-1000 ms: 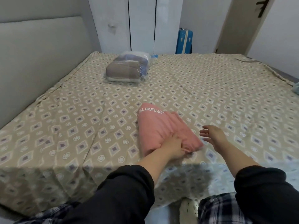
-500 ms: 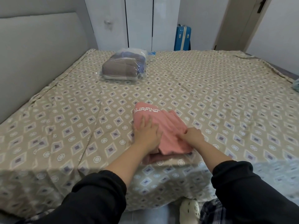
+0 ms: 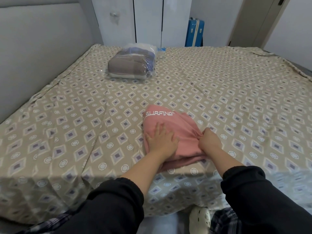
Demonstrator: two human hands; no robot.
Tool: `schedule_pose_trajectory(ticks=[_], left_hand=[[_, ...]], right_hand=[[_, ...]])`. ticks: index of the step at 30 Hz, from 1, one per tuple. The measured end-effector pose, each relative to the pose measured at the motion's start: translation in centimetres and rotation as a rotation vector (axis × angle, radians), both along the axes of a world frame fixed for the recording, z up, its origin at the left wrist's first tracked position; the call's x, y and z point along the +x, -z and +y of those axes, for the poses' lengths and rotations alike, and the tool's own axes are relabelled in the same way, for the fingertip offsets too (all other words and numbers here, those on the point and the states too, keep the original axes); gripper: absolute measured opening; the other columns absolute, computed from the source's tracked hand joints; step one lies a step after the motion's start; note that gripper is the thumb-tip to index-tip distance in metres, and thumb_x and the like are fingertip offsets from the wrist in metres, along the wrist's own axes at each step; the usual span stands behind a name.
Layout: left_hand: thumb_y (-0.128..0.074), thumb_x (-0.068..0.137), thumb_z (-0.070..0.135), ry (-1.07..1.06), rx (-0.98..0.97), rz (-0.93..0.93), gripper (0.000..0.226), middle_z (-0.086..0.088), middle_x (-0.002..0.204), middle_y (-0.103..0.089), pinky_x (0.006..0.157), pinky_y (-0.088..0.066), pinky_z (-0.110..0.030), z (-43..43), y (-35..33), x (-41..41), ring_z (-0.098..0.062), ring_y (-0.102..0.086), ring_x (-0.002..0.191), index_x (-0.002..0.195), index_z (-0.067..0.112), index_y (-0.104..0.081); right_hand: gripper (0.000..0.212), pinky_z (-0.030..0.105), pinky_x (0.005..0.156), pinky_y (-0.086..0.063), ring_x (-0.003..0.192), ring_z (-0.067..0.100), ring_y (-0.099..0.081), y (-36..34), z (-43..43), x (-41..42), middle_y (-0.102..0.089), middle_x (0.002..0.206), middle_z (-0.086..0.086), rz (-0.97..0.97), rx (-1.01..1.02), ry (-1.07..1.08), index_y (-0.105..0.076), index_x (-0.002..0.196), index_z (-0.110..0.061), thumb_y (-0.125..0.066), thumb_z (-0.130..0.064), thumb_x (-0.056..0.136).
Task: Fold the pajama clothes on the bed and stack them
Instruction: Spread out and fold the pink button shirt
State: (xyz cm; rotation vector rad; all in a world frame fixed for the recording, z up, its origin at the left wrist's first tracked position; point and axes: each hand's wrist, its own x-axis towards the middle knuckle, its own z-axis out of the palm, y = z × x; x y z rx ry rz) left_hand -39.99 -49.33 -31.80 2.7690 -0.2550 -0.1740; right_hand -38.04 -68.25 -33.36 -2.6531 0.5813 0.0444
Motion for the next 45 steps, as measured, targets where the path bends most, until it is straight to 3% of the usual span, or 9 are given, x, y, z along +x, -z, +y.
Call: schedule_pose_trajectory(ticks=[4, 9, 15, 24, 30, 34, 38, 42, 45], left_hand=[[-0.045, 0.088, 0.038, -0.355, -0.377, -0.021, 0.078, 0.003, 0.162, 0.0, 0.118, -0.01, -0.054, 2.2, 0.2, 0.1, -0.024, 0.0, 0.148, 0.152, 0.032, -0.001], [-0.078, 0.072, 0.038, -0.625, -1.063, 0.236, 0.085, -0.007, 0.136, -0.052, 0.101, -0.045, -0.043, 4.4, 0.5, -0.2, -0.027, -0.054, 0.118, 0.141, 0.017, -0.033], [-0.083, 0.068, 0.038, -0.646, -1.13, 0.421, 0.093, -0.007, 0.134, -0.052, 0.094, -0.051, -0.045, 5.1, 0.3, -0.3, -0.029, -0.057, 0.114, 0.142, 0.016, -0.032], [-0.073, 0.057, 0.021, -0.643, -1.13, 0.208, 0.108, -0.011, 0.139, -0.047, 0.083, -0.051, -0.032, 12.3, -2.2, -1.2, -0.025, -0.055, 0.11, 0.15, 0.012, -0.02], [-0.068, 0.067, 0.037, -0.528, -0.448, 0.365, 0.107, -0.01, 0.149, -0.035, 0.097, -0.046, -0.04, 18.4, -2.5, -3.4, -0.032, -0.047, 0.126, 0.152, 0.024, -0.004], [-0.049, 0.085, 0.038, -0.221, 0.019, -0.217, 0.084, -0.011, 0.157, -0.022, 0.116, -0.022, -0.05, 15.6, -3.4, -1.7, -0.034, -0.023, 0.142, 0.154, 0.025, -0.004], [-0.021, 0.094, 0.058, -0.027, 0.272, -0.197, 0.067, -0.001, 0.163, -0.001, 0.115, 0.0, -0.059, 13.7, -0.2, -1.0, -0.025, 0.006, 0.149, 0.154, 0.031, -0.003], [-0.012, 0.086, 0.071, -0.051, 0.288, -0.167, 0.077, 0.004, 0.162, 0.008, 0.114, -0.003, -0.063, 14.9, 2.5, -0.7, -0.023, 0.011, 0.148, 0.152, 0.035, 0.003], [-0.01, 0.082, 0.074, -0.059, 0.272, -0.165, 0.079, 0.006, 0.162, 0.009, 0.112, -0.001, -0.063, 15.2, 2.7, -0.5, -0.02, 0.012, 0.148, 0.152, 0.039, 0.002]], right_hand=[[0.035, 0.039, 0.085, -0.047, 0.111, 0.036, -0.056, -0.4, 0.4, -0.1, -0.057, 0.12, 0.019, 0.035, -0.083, 0.001, -0.049, 0.118, -0.002, -0.055, -0.028, 0.095], [0.055, 0.033, 0.081, -0.039, 0.112, 0.036, -0.055, -1.4, -0.2, 0.0, -0.058, 0.124, 0.021, 0.148, 0.087, -0.055, -0.051, 0.122, 0.004, -0.047, -0.045, 0.096], [0.068, 0.04, 0.098, -0.042, 0.122, 0.033, -0.049, -3.2, -0.9, -0.8, -0.049, 0.137, 0.018, 0.207, 0.409, -0.035, -0.042, 0.137, 0.002, -0.065, -0.035, 0.085], [0.021, 0.028, 0.053, -0.038, 0.075, 0.02, -0.053, -4.7, 5.7, -3.1, -0.056, 0.082, 0.008, -0.162, 0.644, -0.055, -0.059, 0.091, -0.004, -0.073, -0.007, 0.076], [0.026, 0.025, 0.054, -0.032, 0.071, 0.015, -0.046, -1.2, 10.4, -5.4, -0.051, 0.08, 0.001, 0.032, 0.364, -0.282, -0.045, 0.088, -0.013, -0.068, -0.016, 0.078], [0.032, 0.026, 0.056, -0.038, 0.072, 0.013, -0.049, -1.6, 10.1, -4.6, -0.057, 0.095, 0.006, 0.101, 0.278, -0.326, -0.043, 0.098, -0.013, -0.067, -0.02, 0.077], [0.062, 0.031, 0.056, -0.05, 0.076, 0.023, -0.064, -2.7, 9.3, -3.4, -0.057, 0.094, 0.004, 0.117, 0.339, -0.277, -0.035, 0.132, -0.012, -0.062, -0.044, 0.085], [0.05, 0.029, 0.082, -0.042, 0.104, 0.023, -0.058, -3.0, 9.3, -0.9, -0.055, 0.123, 0.01, -0.133, 0.231, -0.274, -0.05, 0.13, -0.007, -0.062, -0.031, 0.088], [0.03, 0.027, 0.072, -0.039, 0.089, 0.021, -0.059, -3.5, 10.9, 1.3, -0.06, 0.103, 0.005, -0.124, 0.296, -0.254, -0.063, 0.109, -0.009, -0.059, -0.031, 0.09]])
